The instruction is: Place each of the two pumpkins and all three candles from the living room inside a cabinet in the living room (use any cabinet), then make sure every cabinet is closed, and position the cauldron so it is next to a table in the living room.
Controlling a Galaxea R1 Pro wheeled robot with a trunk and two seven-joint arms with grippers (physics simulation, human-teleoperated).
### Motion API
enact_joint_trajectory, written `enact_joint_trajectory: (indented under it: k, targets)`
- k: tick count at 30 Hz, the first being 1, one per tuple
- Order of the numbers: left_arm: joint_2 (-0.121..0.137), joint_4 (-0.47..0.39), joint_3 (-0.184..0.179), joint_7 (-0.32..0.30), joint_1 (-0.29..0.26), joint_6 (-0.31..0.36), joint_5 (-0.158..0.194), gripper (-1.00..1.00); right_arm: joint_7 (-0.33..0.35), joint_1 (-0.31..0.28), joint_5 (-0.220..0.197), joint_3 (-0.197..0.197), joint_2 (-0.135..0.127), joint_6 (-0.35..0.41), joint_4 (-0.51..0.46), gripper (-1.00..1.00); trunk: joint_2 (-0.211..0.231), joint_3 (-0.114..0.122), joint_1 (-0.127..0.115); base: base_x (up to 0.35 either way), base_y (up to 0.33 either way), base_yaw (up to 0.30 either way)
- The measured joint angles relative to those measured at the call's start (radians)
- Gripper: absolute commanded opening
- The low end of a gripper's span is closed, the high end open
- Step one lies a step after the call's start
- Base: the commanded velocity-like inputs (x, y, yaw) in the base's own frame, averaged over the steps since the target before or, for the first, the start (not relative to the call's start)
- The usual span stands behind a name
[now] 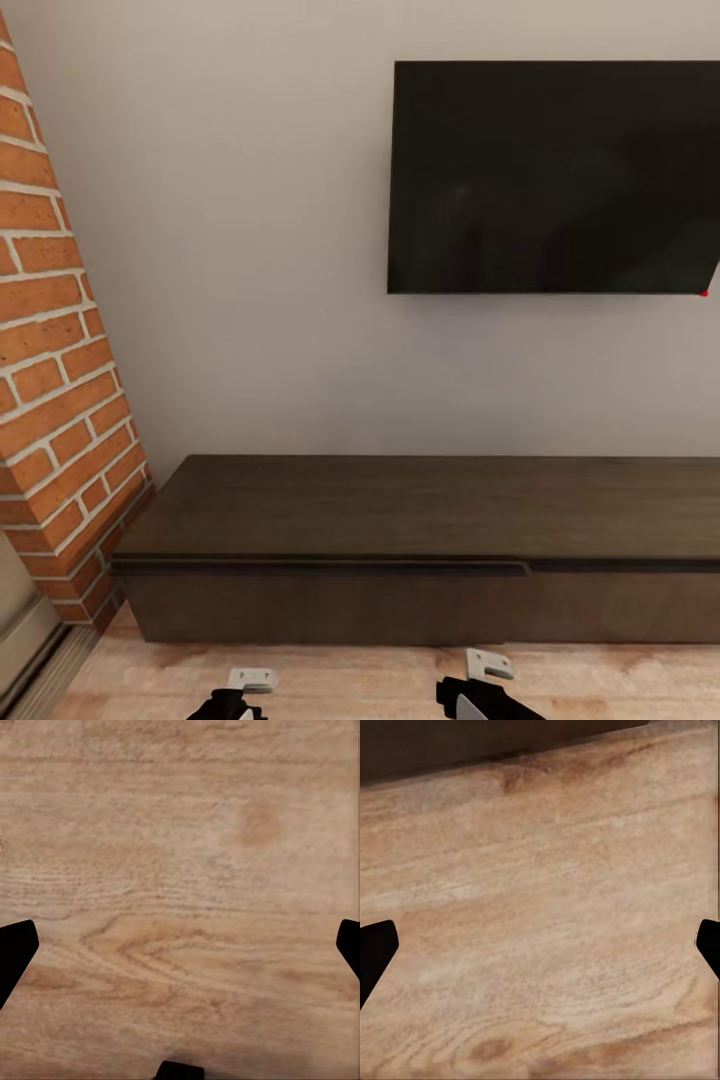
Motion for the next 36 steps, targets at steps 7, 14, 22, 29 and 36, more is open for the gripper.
enact_joint_trajectory:
  k: [7, 14, 22, 29, 36]
  targets:
    - [0.000, 0.003, -0.001, -0.003, 0.002, -0.001, 0.000, 1.00, 0.000, 0.000, 0.000, 0.000, 0.001, -0.001, 0.003, 1.00, 0.049, 0.022, -0.027, 0.000, 0.000, 0.000]
    - [-0.002, 0.029, -0.001, -0.004, 0.003, -0.005, -0.001, 1.00, 0.001, 0.000, 0.000, 0.000, 0.000, -0.002, 0.005, 1.00, 0.098, 0.044, -0.054, 0.000, 0.000, 0.000]
    - [0.008, 0.033, -0.002, -0.003, 0.002, -0.006, 0.002, 1.00, 0.003, 0.000, 0.001, 0.001, 0.000, -0.003, -0.002, 1.00, 0.154, 0.069, -0.084, 0.000, 0.000, 0.000]
    - [0.012, 0.053, -0.002, -0.005, 0.003, -0.007, -0.002, 1.00, 0.002, 0.000, 0.002, 0.001, -0.001, -0.003, -0.005, 1.00, 0.203, 0.091, -0.111, 0.000, 0.000, 0.000]
    - [0.010, 0.061, -0.003, -0.005, 0.002, -0.008, -0.002, 1.00, 0.002, 0.000, 0.001, 0.001, -0.004, -0.004, -0.001, 1.00, 0.252, 0.113, -0.138, 0.000, 0.000, 0.000]
